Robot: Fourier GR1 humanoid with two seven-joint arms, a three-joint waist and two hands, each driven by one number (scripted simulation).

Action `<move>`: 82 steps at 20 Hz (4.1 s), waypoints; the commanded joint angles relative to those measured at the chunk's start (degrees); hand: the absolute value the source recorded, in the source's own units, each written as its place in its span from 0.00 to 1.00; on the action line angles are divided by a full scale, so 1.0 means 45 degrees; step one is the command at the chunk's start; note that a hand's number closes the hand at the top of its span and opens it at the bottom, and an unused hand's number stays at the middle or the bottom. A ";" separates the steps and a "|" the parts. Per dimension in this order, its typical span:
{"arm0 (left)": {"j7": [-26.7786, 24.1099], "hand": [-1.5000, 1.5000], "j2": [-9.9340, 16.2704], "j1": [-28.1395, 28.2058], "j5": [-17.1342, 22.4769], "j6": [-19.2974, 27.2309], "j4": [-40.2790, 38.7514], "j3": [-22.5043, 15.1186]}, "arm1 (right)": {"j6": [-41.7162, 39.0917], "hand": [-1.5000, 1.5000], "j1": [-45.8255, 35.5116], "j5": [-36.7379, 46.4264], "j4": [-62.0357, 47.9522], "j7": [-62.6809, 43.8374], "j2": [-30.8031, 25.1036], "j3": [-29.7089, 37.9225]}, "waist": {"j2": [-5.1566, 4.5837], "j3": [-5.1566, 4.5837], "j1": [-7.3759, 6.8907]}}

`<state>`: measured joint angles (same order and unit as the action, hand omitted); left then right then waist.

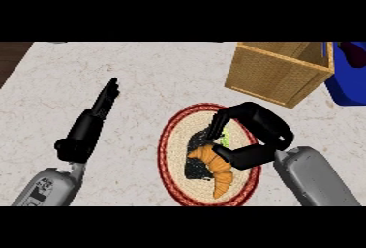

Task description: Pick the croissant from the placemat and place it in the basket

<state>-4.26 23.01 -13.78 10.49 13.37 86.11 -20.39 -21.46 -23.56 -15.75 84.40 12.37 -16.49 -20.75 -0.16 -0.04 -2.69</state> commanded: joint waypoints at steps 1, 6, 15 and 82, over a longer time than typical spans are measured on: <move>-0.0130 0.50 0.0673 0.0080 0.0464 -0.0964 -0.0221 0.0436 | -0.0163 0.00 0.1314 0.2276 0.1151 0.1792 0.1375 -0.3049 | 0.0071 0.0014 0.0461; -0.0373 0.50 0.1131 0.0125 0.0813 -0.1638 -0.0683 0.1191 | 0.3375 0.00 0.1790 0.6038 0.2574 -0.0010 0.1449 -0.4094 | 0.0103 -0.0010 0.0799; 0.0550 0.50 0.1401 0.0598 0.1074 -0.1660 0.0807 0.1248 | 0.3095 0.00 -0.0676 0.9726 0.5565 -0.5432 -0.1216 -0.2310 | 0.0230 -0.0027 0.0777; 0.0952 0.50 -0.1725 0.1025 -0.2148 -0.5208 0.0629 0.4593 | -0.1650 0.00 0.1882 1.5139 0.2476 -0.2228 0.1772 -0.1672 | 0.0031 0.0009 0.0562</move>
<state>1.00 15.69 -9.64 1.05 -8.80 90.68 -0.30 -32.07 -14.63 47.81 99.93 1.63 -10.73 -25.31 0.03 0.00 -0.08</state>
